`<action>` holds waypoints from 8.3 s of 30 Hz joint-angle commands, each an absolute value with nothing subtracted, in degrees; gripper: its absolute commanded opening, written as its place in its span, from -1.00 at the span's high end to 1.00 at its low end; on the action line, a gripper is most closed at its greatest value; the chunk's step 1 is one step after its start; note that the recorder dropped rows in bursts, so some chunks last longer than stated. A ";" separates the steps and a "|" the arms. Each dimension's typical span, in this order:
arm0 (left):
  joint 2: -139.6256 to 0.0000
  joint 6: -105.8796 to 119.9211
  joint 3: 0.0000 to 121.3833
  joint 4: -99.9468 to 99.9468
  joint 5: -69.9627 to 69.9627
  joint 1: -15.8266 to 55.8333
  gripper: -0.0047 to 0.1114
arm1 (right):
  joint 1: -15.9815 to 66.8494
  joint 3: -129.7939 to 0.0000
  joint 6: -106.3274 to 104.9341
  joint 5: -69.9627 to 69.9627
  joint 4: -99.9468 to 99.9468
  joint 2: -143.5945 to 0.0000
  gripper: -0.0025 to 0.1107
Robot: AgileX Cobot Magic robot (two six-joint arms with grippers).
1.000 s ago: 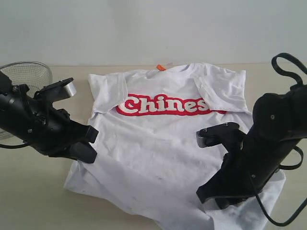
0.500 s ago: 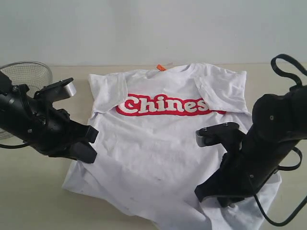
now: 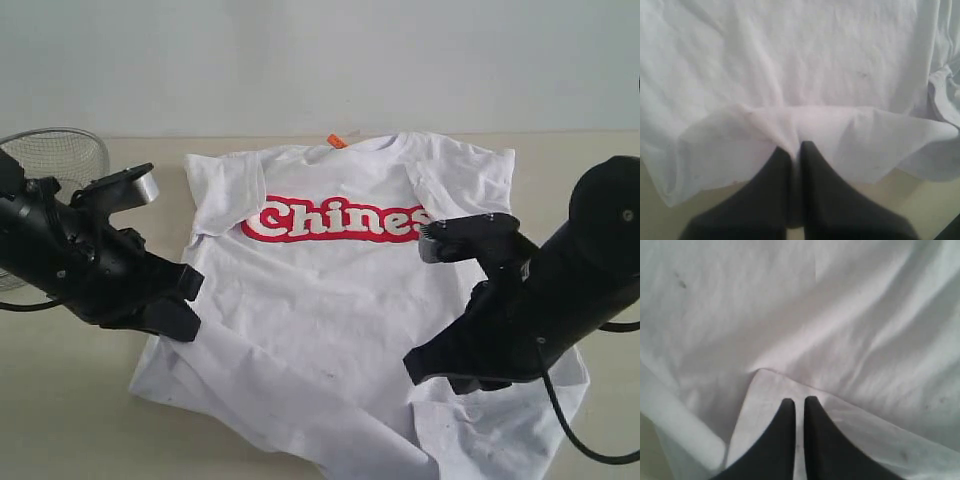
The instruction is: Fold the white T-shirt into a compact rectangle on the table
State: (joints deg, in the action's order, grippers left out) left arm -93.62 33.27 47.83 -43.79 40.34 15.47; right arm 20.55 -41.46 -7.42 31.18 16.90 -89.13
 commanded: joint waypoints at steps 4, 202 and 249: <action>-93.49 33.76 47.94 -43.49 40.53 15.40 0.84 | 20.57 -41.29 -11.25 31.74 16.17 -90.24 0.55; -93.49 33.67 47.94 -41.52 40.55 15.40 0.84 | 25.81 -41.29 5.27 36.67 5.45 -92.63 0.89; -93.49 33.29 47.94 -40.88 40.78 15.40 0.84 | 25.05 -42.60 16.13 36.22 -6.83 -80.52 0.96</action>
State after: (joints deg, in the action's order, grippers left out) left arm -93.62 33.61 47.83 -41.21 40.53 15.47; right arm 25.74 -42.16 15.64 35.75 -5.57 -81.17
